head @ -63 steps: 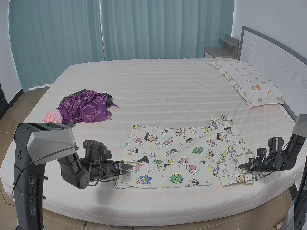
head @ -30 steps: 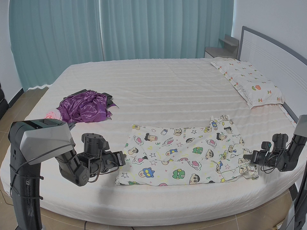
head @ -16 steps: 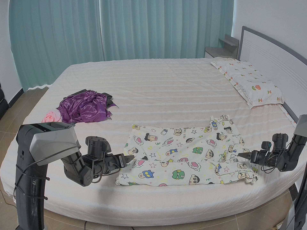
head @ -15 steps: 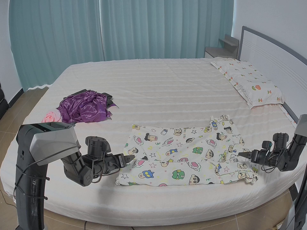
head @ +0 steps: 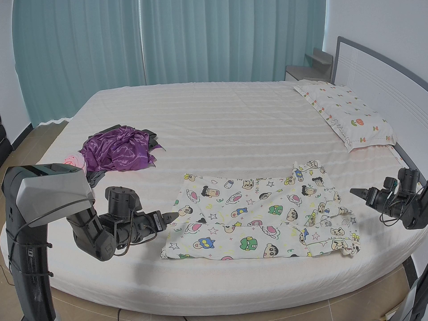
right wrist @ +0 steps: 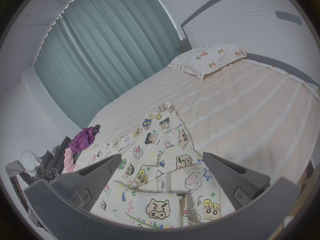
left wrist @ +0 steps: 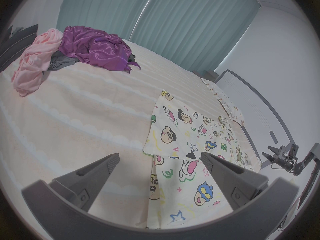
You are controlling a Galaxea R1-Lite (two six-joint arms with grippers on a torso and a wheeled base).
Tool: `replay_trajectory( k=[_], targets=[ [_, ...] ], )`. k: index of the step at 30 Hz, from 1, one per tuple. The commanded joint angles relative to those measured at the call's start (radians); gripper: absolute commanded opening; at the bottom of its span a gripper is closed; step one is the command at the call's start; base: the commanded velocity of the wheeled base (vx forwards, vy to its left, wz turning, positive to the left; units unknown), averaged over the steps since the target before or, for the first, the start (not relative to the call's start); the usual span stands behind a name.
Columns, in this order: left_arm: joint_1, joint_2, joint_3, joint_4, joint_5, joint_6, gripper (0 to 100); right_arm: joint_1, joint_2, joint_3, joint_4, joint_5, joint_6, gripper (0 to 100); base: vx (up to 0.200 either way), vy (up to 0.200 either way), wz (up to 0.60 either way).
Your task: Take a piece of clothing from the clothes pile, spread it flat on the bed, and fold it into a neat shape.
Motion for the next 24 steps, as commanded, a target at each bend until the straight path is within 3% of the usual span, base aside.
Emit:
replay_trajectory(
  k=[1, 8, 17, 24],
  targets=[
    [-0.005, -0.035, 0.015, -0.001, 0.012, -0.002, 100, 0.000, -0.031, 0.004, 0.000, 0.000, 0.001, 100, 0.000, -0.200, 0.00],
    [-0.019, -0.042, 0.015, -0.001, 0.031, -0.002, 100, 0.008, -0.025, 0.012, -0.003, 0.001, 0.002, 100, 0.000, -0.200, 0.00],
    [-0.029, -0.042, 0.029, -0.004, 0.031, -0.012, 100, 0.008, -0.020, 0.012, -0.003, 0.001, 0.002, 100, 0.000, 0.000, 0.00],
    [-0.088, -0.045, 0.022, -0.011, 0.065, -0.120, 100, 0.023, -0.020, 0.015, -0.003, 0.000, 0.002, 100, 0.000, 0.000, 0.00]
  ],
)
